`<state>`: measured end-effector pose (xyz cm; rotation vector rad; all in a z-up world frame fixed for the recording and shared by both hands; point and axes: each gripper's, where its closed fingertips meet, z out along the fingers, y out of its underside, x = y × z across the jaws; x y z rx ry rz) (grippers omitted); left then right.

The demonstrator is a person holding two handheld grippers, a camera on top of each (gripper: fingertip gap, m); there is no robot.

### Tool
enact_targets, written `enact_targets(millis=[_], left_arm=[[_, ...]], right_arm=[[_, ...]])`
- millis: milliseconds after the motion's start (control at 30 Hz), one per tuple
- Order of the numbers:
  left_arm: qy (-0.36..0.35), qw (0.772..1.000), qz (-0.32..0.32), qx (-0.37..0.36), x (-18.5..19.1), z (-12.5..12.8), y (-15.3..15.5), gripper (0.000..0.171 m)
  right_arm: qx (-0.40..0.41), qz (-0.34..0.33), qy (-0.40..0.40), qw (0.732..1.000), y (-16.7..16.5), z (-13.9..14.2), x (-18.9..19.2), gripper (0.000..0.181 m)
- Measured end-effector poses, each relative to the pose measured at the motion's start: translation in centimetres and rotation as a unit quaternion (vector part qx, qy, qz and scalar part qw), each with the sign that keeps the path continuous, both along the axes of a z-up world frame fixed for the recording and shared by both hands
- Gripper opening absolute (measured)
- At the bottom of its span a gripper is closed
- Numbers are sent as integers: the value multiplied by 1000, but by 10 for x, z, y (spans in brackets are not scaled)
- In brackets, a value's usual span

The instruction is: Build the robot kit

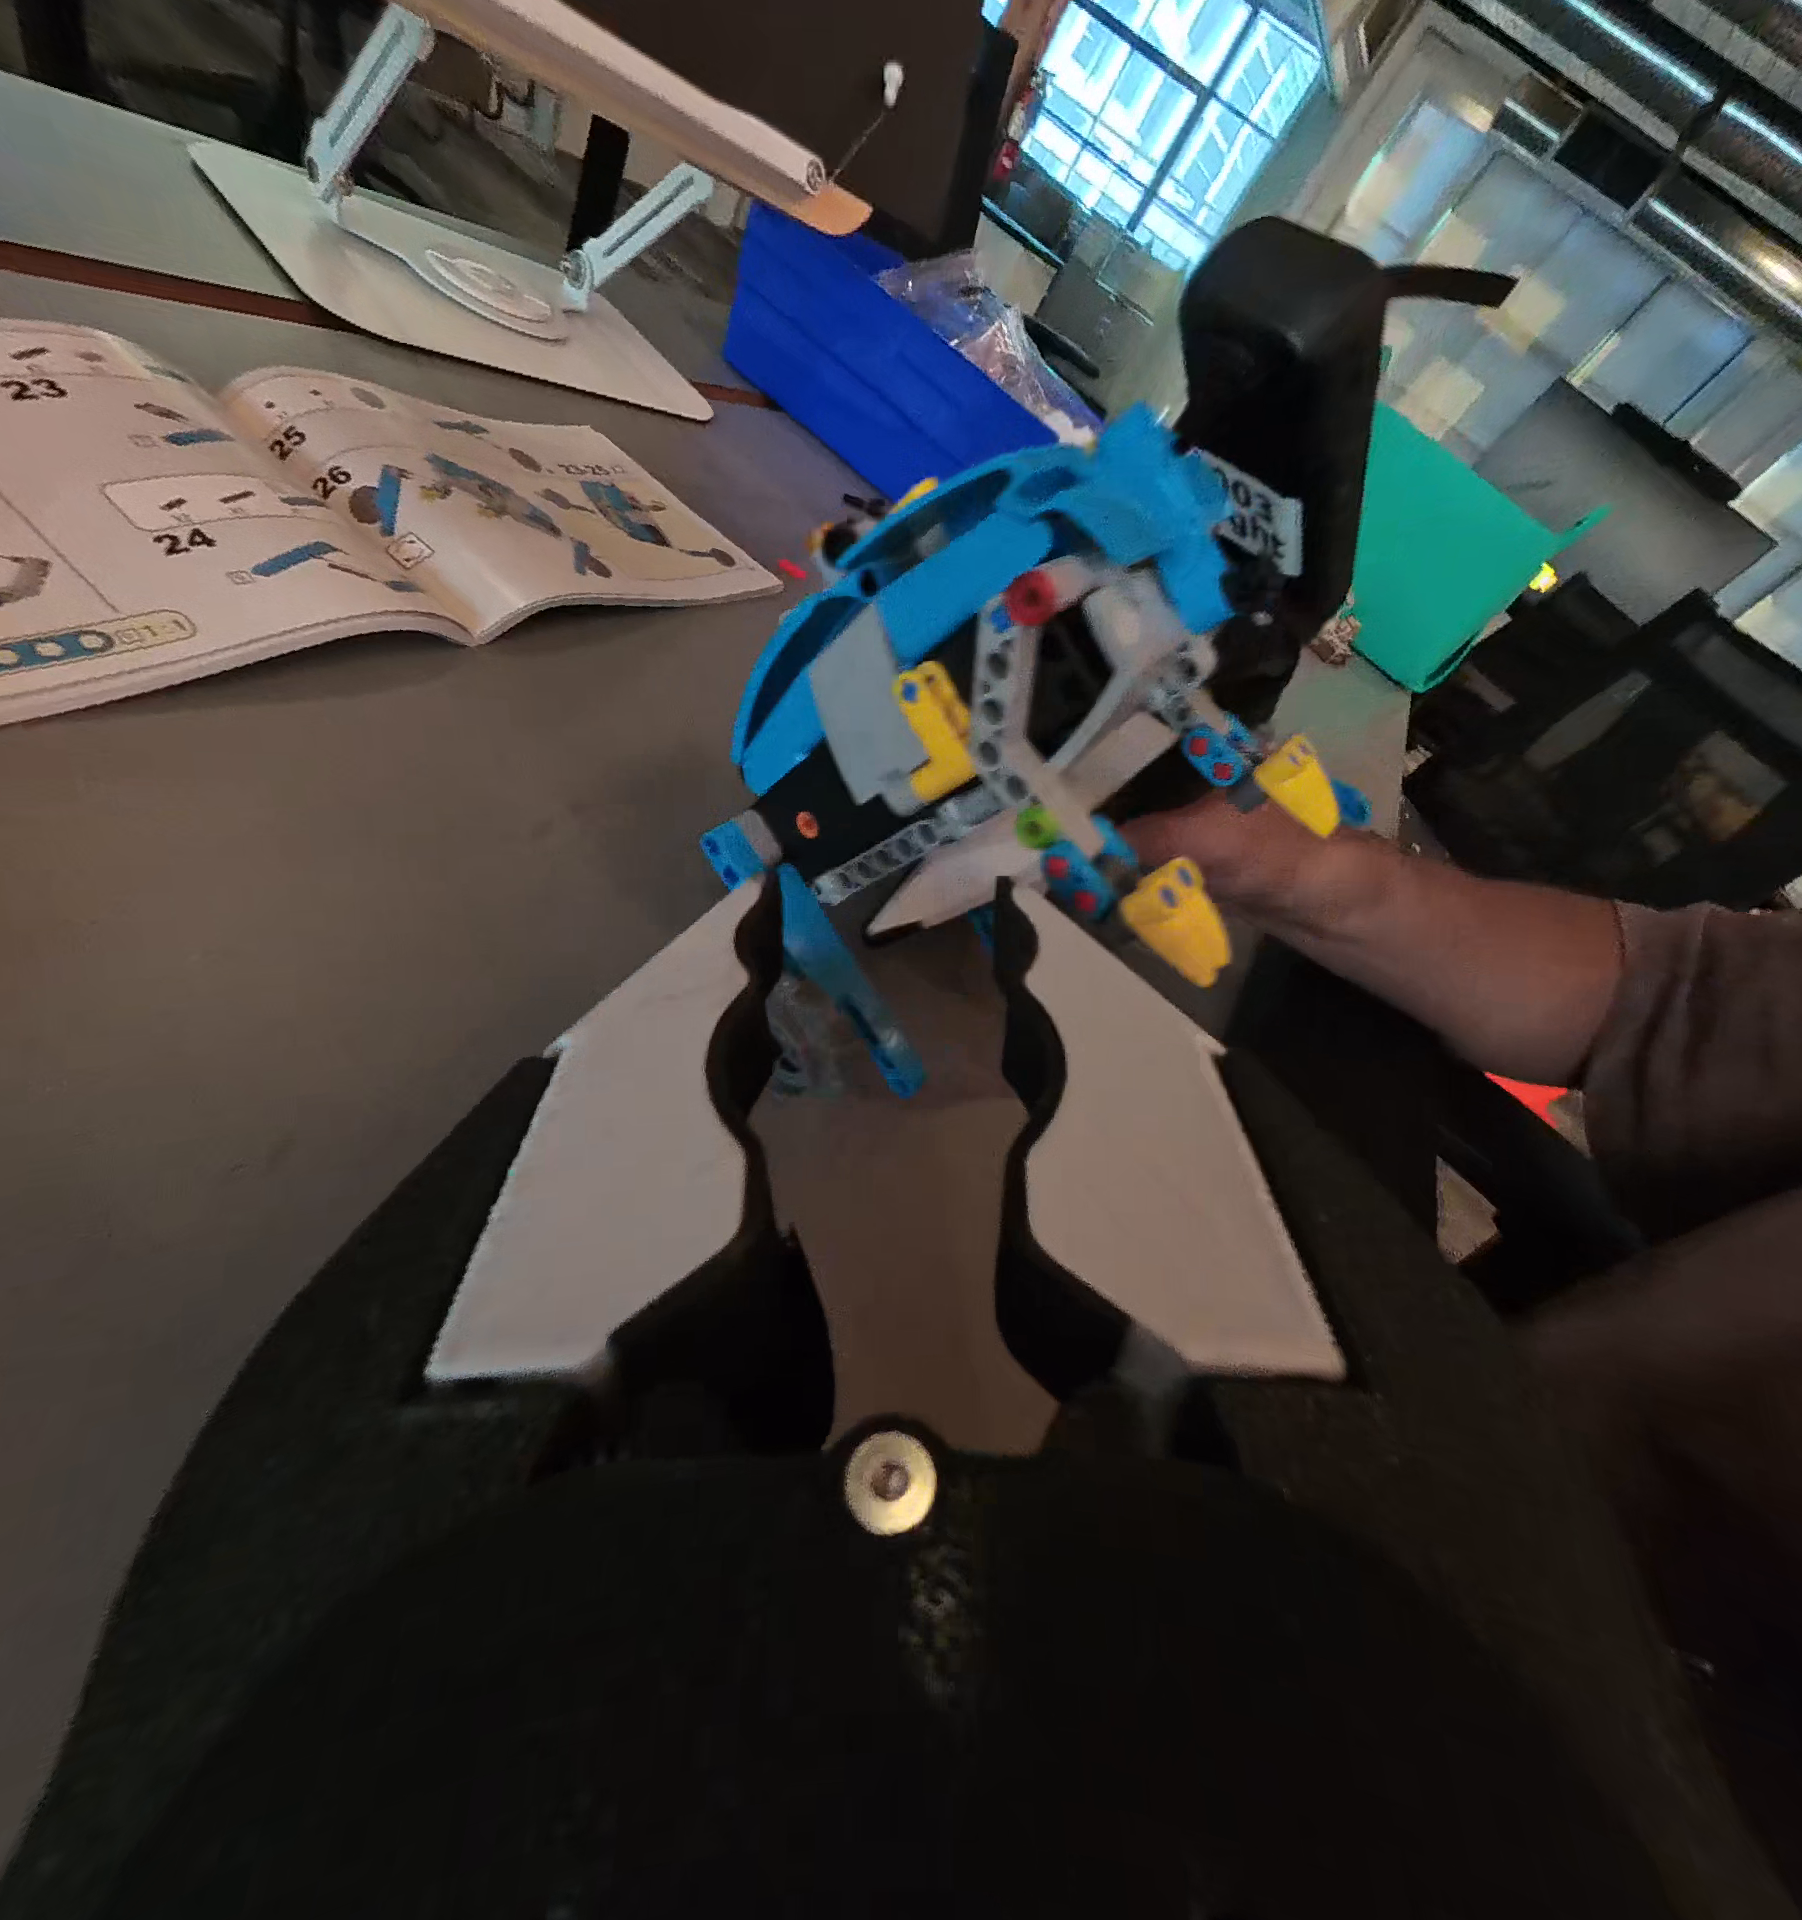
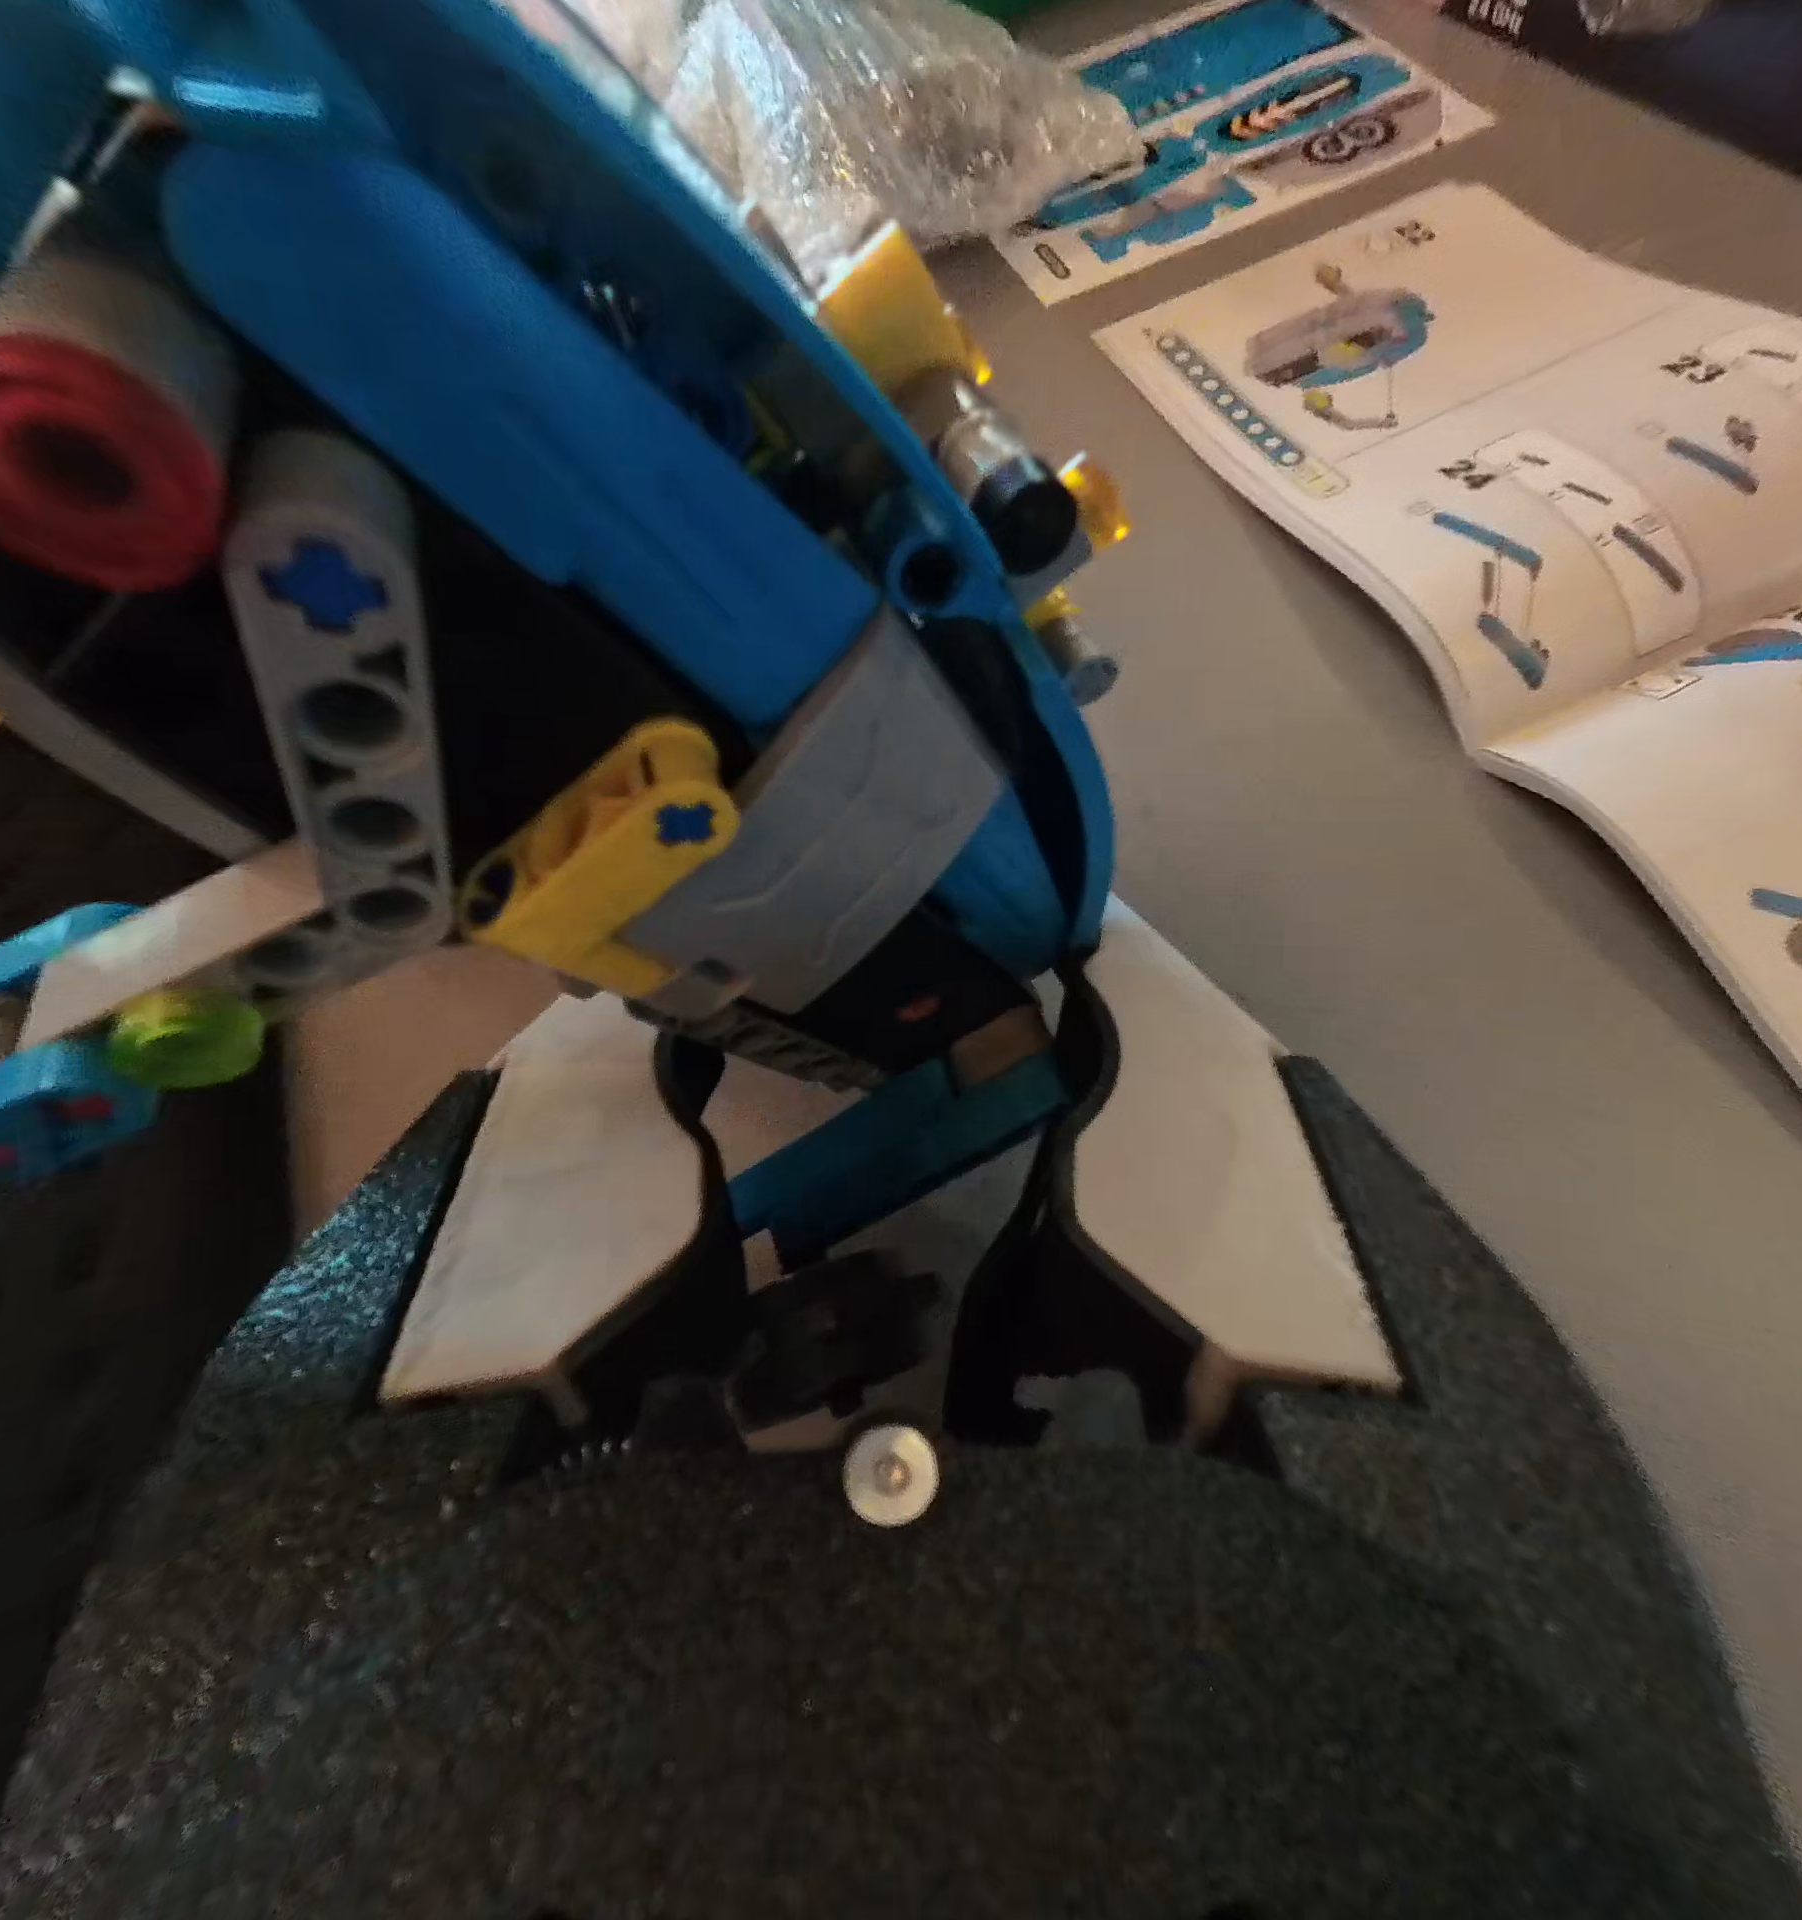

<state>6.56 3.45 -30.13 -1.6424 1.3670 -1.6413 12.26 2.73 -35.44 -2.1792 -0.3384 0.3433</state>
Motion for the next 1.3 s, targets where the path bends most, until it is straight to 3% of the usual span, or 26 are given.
enact_targets(millis=[167, 300, 467, 600, 700, 867, 1000, 1167, 1300], left_arm=[[-25, 999, 34, -11, -14, 22, 22, 48], [-44, 997, 49, -34, -11, 40, 25, 64], [8, 999, 35, 20, 18, 43, 16, 80], [73, 996, 27, 53, 34, 32, 20, 71], [109, 988, 25, 107, 37, 23, 26, 62], [140, 983, -7, 114, 39, 12, 30, 53], [134, 987, -30, 86, 42, 10, 30, 48], [114, 992, -40, 38, 47, 20, 34, 49], [98, 994, -32, 21, 39, 29, 38, 59]], right_arm=[[12, -24, -39, 999, 16, -6, 0, 65], [4, -22, -13, 1000, 25, -12, -3, 66], [-7, -4, -15, 1000, 42, -18, -10, 67], [-35, 13, -20, 999, 49, -26, -18, 65], [-59, 35, -3, 998, 43, -31, -23, 73], [-66, 105, 34, 992, 27, -28, -36, 105], [-62, 128, 49, 989, 8, -24, -27, 101], [-39, 120, 127, 984, 2, -2, -18, 93], [5, 95, 165, 982, 1, 22, 1, 80]])
